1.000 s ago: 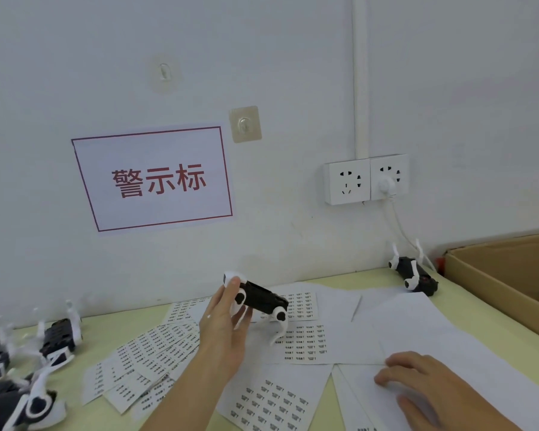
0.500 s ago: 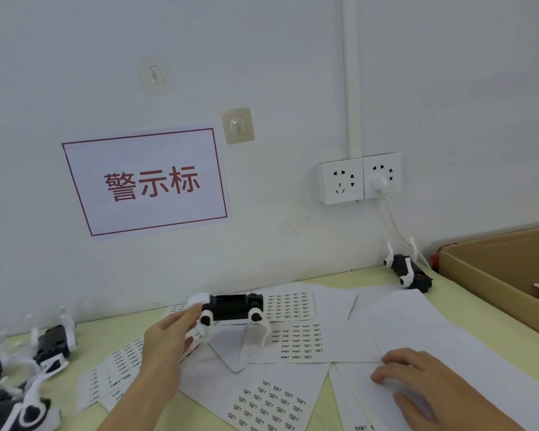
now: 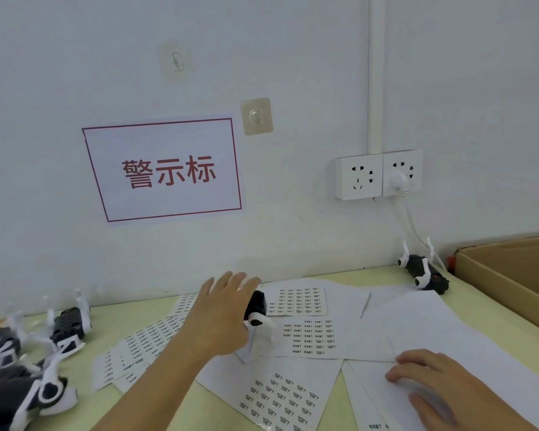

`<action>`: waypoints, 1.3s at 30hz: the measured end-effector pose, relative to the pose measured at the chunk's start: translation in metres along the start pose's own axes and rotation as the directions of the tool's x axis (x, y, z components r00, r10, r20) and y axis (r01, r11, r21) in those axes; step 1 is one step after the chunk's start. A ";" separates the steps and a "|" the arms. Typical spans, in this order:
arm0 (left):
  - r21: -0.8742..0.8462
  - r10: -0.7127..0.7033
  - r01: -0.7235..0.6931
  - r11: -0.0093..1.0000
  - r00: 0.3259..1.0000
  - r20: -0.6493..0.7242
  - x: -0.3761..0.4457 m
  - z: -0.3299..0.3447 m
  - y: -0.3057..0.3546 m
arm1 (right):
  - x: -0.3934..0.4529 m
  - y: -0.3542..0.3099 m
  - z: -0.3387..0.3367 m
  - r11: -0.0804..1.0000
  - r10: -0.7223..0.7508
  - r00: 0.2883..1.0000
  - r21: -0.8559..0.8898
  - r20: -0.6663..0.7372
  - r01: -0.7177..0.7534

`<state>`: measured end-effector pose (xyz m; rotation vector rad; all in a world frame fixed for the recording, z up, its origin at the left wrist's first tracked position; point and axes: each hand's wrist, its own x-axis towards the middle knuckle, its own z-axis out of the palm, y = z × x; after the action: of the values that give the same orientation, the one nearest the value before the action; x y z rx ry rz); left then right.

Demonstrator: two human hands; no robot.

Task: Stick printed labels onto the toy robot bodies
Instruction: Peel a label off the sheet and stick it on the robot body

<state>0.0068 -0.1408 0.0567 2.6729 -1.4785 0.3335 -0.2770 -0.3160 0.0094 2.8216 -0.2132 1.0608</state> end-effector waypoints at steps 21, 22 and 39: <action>0.059 -0.002 -0.006 0.998 0.991 0.135 -0.022 -0.039 0.007 | -0.009 0.006 0.004 1.000 0.026 0.991 0.007 0.133 -0.027; -0.120 0.049 -0.035 0.992 0.992 0.114 -0.022 -0.036 0.023 | -0.010 0.006 0.006 0.999 0.038 0.990 0.031 0.139 -0.043; -0.343 0.074 -0.116 0.932 0.988 -0.134 -0.022 0.060 0.101 | -0.008 0.009 0.002 0.981 0.124 0.992 0.151 -0.015 -0.121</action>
<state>-0.0800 -0.1863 -0.0115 2.2695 -1.4754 0.2068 -0.2831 -0.3247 0.0037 2.9596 -0.3220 1.1835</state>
